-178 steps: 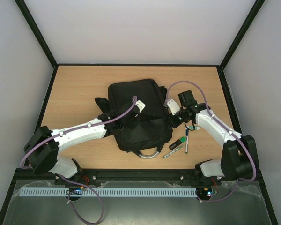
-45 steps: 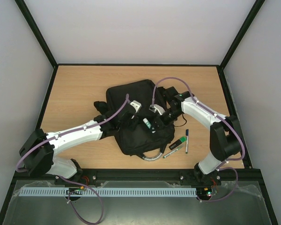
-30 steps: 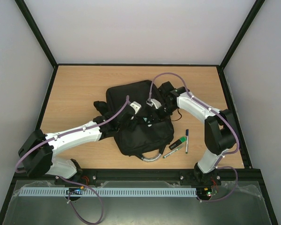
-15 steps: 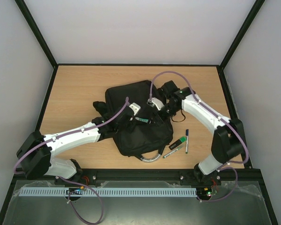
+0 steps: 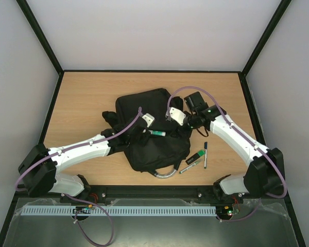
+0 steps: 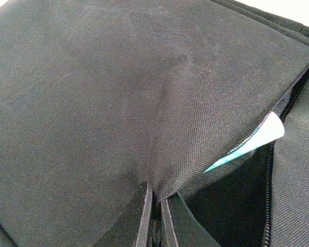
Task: Pack the student bag
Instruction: Place the stationery in the student bag.
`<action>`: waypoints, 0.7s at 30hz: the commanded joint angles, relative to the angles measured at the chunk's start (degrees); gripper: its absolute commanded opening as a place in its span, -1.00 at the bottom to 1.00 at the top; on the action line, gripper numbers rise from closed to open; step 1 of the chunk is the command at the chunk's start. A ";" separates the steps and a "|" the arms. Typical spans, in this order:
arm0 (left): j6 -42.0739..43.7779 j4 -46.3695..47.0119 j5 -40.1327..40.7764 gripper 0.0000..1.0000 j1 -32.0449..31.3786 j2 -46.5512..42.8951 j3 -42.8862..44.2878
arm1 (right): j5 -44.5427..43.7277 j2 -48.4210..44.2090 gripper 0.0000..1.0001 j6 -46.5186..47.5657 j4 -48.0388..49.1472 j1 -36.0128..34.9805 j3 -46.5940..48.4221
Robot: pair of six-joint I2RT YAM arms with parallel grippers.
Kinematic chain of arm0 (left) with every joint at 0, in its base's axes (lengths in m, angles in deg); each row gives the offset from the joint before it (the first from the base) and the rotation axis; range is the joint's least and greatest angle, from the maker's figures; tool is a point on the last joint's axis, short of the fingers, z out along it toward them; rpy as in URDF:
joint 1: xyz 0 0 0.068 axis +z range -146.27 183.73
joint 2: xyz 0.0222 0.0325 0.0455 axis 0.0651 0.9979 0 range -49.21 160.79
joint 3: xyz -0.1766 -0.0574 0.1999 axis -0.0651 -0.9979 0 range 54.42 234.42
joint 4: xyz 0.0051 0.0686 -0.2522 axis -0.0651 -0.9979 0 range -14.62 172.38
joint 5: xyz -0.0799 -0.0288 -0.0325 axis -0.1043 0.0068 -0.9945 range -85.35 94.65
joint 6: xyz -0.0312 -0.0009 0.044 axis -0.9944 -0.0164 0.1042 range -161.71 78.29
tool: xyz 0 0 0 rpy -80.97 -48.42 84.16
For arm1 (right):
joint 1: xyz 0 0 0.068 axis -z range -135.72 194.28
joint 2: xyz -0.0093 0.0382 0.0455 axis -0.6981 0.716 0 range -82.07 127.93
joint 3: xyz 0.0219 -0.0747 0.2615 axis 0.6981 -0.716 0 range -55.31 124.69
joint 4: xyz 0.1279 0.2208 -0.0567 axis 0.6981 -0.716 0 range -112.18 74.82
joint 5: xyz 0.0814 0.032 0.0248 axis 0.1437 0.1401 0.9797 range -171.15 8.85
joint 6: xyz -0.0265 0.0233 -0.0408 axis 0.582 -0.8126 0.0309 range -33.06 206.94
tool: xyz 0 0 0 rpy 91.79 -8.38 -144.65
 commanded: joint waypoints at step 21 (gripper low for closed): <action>-0.37 2.66 -0.31 -0.95 -0.21 -3.80 -0.90 | 1.92 8.48 0.46 -1.60 17.38 -6.05 -3.53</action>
